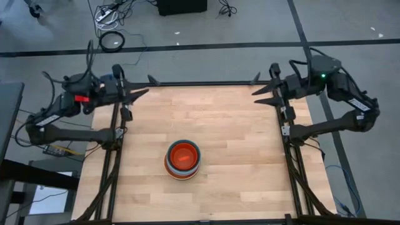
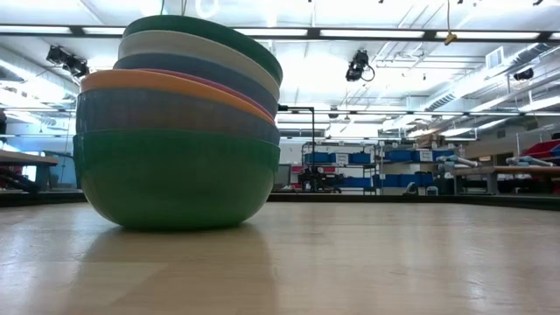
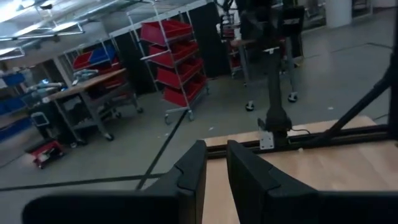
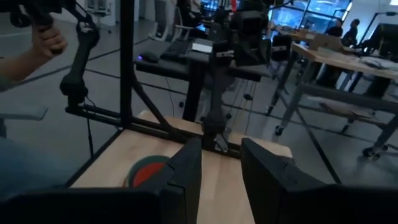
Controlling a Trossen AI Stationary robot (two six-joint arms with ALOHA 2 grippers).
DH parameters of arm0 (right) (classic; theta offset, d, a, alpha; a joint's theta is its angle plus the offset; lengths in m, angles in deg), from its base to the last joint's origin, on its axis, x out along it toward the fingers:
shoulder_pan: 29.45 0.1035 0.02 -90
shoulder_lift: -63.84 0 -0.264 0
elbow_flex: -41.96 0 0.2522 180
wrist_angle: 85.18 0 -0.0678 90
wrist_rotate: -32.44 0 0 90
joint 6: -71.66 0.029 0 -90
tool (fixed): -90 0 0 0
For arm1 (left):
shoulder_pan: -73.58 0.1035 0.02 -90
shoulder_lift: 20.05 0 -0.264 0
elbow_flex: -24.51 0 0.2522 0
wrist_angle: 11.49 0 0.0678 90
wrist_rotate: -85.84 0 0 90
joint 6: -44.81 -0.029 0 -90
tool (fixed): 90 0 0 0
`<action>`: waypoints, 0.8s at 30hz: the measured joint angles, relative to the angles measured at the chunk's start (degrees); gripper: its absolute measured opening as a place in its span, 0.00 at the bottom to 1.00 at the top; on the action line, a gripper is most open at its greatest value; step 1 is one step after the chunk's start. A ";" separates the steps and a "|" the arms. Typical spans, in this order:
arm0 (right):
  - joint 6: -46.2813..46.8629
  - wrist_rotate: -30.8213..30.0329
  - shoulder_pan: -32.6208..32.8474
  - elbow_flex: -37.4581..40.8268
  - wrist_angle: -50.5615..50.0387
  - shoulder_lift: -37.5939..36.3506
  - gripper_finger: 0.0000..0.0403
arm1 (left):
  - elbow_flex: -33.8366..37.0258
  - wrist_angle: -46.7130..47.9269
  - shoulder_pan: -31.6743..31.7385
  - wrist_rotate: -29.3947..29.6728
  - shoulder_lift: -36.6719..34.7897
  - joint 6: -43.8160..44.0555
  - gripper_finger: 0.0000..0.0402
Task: Nest bowls inside each other
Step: Return to Home Position
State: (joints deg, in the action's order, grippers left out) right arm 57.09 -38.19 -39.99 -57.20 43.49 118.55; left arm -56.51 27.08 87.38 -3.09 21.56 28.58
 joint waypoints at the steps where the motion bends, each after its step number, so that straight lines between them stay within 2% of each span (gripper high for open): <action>1: 0.36 0.21 -0.19 1.26 0.15 -1.09 0.25 | 0.00 0.56 0.68 -0.89 -0.51 0.16 0.18; 13: 5.81 0.37 -0.50 22.79 11.47 -16.98 0.25 | 0.00 10.63 2.74 -1.39 -10.25 4.11 0.18; 18: 7.71 0.37 -0.50 28.73 14.67 -23.42 0.25 | 0.54 12.83 2.74 -1.38 -14.63 5.11 0.18; 24: 8.77 0.33 -0.50 32.15 15.69 -27.66 0.25 | 9.45 10.98 2.71 -0.48 -22.26 7.92 0.18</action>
State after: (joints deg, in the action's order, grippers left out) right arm 65.86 -37.86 -40.49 -25.05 59.19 90.88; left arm -47.06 38.06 90.09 -3.58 -0.70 36.49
